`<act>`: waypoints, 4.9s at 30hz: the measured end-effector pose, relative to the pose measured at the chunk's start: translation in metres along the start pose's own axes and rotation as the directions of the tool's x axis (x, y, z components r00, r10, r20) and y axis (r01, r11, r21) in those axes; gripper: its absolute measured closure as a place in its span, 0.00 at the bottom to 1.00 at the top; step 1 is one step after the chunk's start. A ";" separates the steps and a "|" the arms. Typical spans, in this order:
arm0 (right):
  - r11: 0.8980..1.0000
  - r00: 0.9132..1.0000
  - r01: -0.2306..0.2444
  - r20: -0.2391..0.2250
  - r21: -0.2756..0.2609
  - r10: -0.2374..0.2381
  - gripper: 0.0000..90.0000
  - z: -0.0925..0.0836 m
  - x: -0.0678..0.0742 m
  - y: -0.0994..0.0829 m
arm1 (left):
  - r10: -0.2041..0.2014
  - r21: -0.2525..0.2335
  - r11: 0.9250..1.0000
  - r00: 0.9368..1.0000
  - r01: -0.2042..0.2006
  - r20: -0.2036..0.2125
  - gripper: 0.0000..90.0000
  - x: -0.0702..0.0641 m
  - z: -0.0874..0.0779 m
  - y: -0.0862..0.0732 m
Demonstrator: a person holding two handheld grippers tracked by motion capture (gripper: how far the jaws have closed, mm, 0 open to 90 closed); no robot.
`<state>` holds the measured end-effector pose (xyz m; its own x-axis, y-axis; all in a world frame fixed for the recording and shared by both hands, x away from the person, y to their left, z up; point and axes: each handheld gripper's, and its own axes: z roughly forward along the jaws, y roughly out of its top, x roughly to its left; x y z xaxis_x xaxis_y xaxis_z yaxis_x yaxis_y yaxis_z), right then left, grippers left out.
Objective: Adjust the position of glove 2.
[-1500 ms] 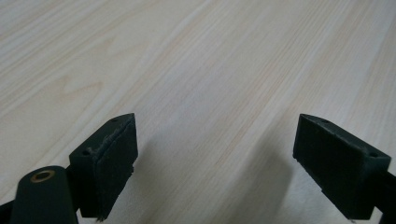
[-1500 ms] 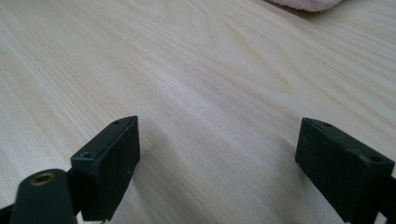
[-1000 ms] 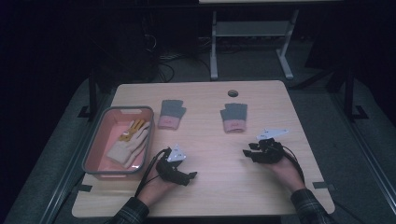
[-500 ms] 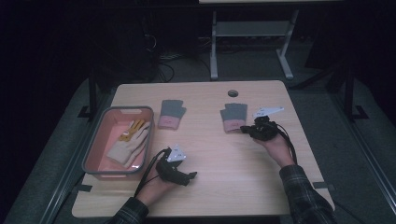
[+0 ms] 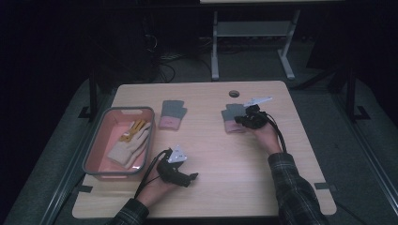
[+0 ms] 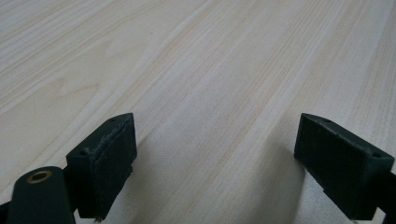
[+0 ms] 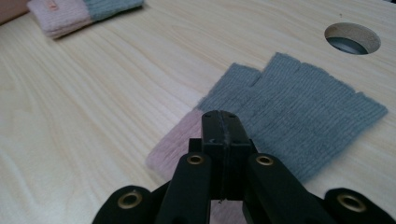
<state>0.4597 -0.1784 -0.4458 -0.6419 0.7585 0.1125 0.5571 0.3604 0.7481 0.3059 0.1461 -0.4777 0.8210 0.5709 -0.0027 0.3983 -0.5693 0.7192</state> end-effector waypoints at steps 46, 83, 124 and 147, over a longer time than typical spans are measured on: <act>0.990 0.991 0.094 -0.108 0.109 -0.082 1.00 -0.060 0.066 -0.081 | 0.000 -0.001 1.000 1.000 0.000 0.000 0.14 0.000 0.000 0.000; 0.983 0.994 0.100 -0.060 0.155 -0.092 1.00 -0.086 0.075 -0.105 | -0.001 -0.001 1.000 1.000 0.001 -0.003 0.14 0.000 -0.001 -0.001; 0.997 0.976 -0.078 0.206 0.018 0.073 0.18 -0.098 -0.003 -0.135 | -0.196 0.022 0.978 0.951 0.207 -0.238 0.99 0.073 0.032 0.082; 0.996 0.976 -0.081 0.203 0.024 0.075 0.16 -0.097 -0.003 -0.134 | -0.334 -0.015 0.931 0.833 0.365 -0.442 1.00 0.140 0.058 0.085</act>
<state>0.3356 -0.2813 -0.4828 -0.4781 0.8777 0.0330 0.6200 0.3107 0.7204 0.4783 0.1440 -0.4571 0.3702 0.9267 0.0648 0.6640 -0.3127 0.6792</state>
